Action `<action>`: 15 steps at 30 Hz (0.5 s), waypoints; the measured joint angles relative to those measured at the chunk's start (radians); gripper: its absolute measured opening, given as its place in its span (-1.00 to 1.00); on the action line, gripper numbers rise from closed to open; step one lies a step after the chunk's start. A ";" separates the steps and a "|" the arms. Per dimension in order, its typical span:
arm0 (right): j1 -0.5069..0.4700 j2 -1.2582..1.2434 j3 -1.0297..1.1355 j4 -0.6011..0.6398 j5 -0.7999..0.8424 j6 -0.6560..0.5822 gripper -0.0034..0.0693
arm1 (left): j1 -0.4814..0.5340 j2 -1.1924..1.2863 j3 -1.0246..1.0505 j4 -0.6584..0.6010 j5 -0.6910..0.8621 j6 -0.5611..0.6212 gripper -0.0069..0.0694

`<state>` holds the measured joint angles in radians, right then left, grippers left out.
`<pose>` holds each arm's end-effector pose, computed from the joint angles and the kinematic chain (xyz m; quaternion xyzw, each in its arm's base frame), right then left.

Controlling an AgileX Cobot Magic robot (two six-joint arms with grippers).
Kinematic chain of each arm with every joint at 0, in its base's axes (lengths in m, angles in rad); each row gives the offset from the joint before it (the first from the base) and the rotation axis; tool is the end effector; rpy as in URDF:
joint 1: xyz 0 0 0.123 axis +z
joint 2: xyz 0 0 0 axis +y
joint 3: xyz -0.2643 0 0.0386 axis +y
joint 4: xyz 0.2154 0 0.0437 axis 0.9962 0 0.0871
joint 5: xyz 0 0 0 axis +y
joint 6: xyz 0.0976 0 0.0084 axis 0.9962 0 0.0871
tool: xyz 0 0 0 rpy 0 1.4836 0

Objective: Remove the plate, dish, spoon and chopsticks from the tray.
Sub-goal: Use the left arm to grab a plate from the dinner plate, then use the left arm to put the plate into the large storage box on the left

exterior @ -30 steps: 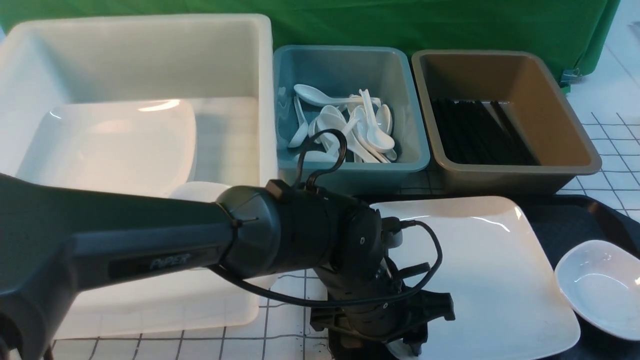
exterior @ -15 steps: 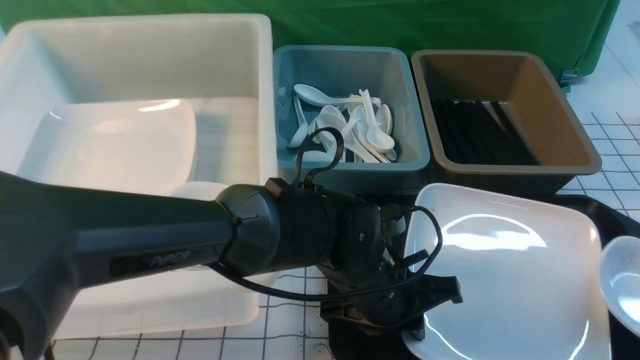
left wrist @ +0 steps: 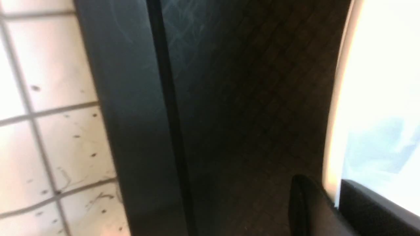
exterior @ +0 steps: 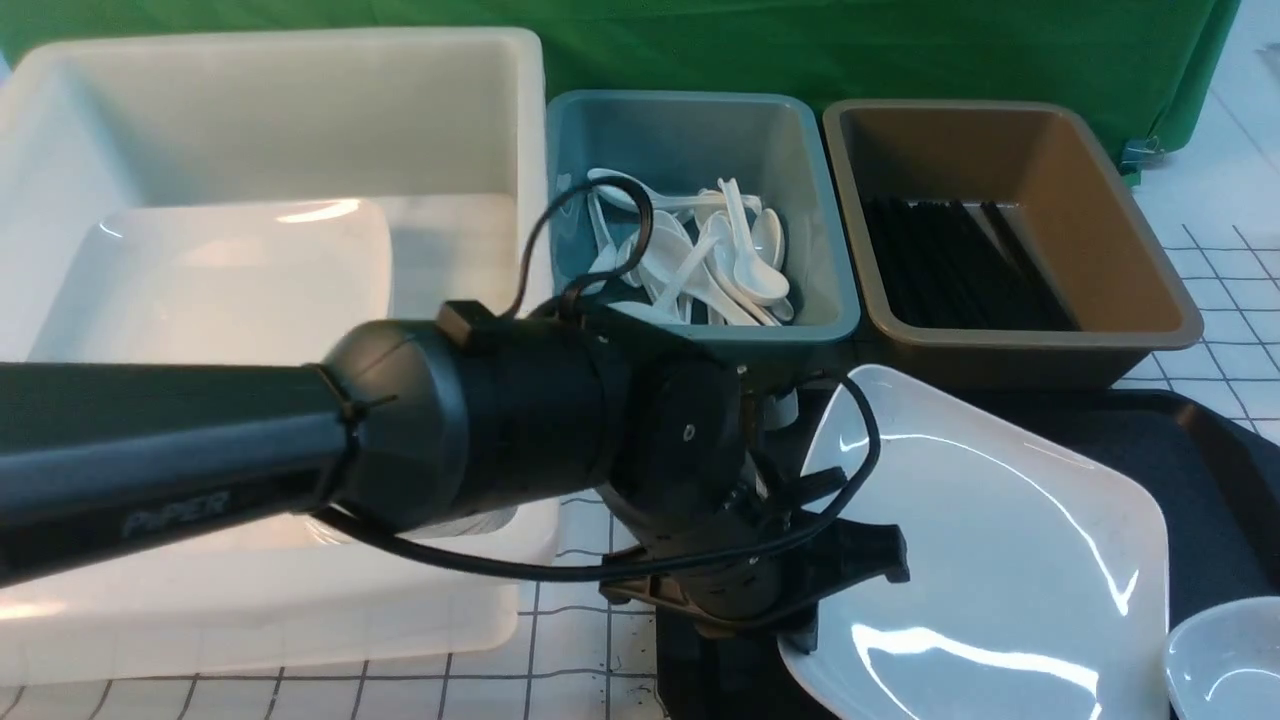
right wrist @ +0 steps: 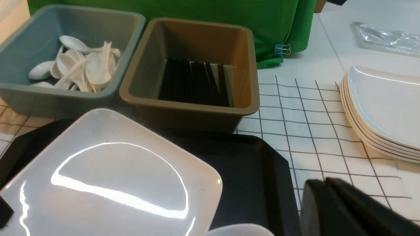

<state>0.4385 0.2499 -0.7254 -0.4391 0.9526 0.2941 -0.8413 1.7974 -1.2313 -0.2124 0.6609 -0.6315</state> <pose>0.0248 -0.0259 0.3323 -0.0645 0.8082 -0.0086 0.5853 0.2196 -0.2647 0.2054 0.0343 0.9731 -0.2032 0.1028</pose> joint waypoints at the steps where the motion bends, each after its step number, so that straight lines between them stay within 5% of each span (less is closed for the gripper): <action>1: 0.000 0.000 0.000 0.000 0.000 0.000 -0.86 | 0.000 -0.017 0.000 0.007 0.005 -0.001 -0.71; 15: 0.000 0.000 0.000 0.001 0.000 0.000 -0.85 | -0.014 -0.268 0.009 0.093 -0.018 0.000 -0.77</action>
<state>0.4385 0.2499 -0.7254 -0.4381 0.9526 0.2941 -0.8554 1.5298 -1.2228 -0.1196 0.6427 -0.6319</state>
